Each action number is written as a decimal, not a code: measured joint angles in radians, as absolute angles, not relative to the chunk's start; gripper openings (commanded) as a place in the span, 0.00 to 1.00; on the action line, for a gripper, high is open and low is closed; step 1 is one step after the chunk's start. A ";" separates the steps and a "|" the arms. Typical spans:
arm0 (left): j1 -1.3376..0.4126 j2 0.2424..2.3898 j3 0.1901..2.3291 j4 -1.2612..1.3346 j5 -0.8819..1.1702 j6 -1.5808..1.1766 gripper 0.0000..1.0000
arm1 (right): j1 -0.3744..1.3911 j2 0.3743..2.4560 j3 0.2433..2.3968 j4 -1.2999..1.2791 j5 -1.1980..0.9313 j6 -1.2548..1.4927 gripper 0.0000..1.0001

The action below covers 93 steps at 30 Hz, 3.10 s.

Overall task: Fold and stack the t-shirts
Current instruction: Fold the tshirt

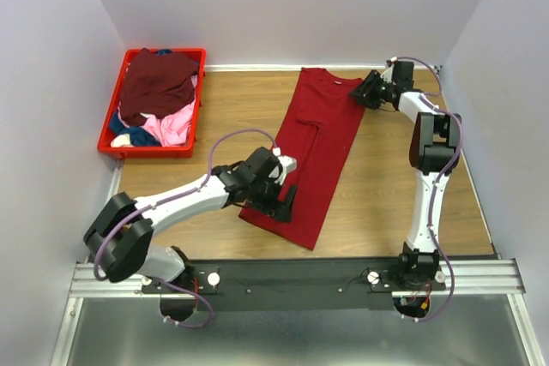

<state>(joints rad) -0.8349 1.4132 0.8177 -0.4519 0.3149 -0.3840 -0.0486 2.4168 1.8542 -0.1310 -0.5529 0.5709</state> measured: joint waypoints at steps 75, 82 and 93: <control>-0.831 1.523 0.948 -0.268 0.141 -0.479 0.43 | 0.439 1.092 0.561 -0.609 -0.259 0.686 0.46; -0.819 1.702 0.988 -0.270 0.202 -0.422 0.13 | 0.439 1.123 0.512 -0.532 -0.255 0.710 0.45; -0.778 1.674 0.870 -0.160 0.316 -0.416 0.18 | 0.439 1.152 0.484 -0.500 -0.243 0.722 0.44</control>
